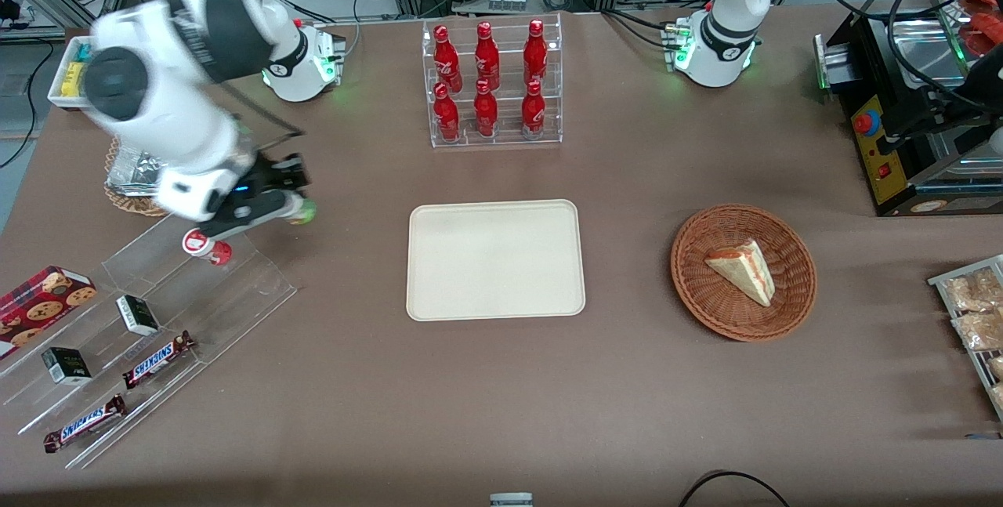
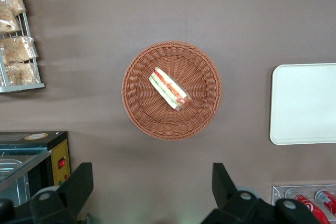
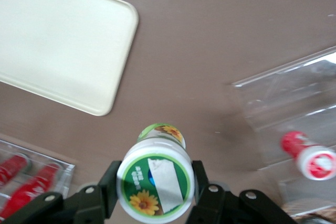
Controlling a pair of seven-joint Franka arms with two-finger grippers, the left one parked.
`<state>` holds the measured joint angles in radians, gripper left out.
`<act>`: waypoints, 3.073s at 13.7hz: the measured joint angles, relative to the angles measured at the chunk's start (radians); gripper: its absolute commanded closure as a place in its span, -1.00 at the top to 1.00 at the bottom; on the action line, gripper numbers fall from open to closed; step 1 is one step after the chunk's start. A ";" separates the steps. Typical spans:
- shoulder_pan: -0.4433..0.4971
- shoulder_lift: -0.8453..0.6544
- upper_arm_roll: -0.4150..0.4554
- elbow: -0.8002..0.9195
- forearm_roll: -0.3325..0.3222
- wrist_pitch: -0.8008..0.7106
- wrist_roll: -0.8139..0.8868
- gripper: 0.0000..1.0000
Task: Place green gum on tray
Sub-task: 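Carry the green gum tub with the right gripper over the cream tray, then lower the tub onto the tray and open the right gripper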
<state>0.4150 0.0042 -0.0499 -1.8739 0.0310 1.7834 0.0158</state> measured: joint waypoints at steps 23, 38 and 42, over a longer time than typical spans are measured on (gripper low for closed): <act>0.435 0.530 -0.004 0.092 0.042 0.602 0.637 -1.00; 0.440 0.574 -0.014 0.093 0.042 0.621 0.646 1.00; 0.432 0.550 -0.022 0.108 0.042 0.604 0.646 1.00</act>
<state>0.8470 0.5538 -0.0724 -1.7660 0.0730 2.3869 0.6617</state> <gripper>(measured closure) 0.000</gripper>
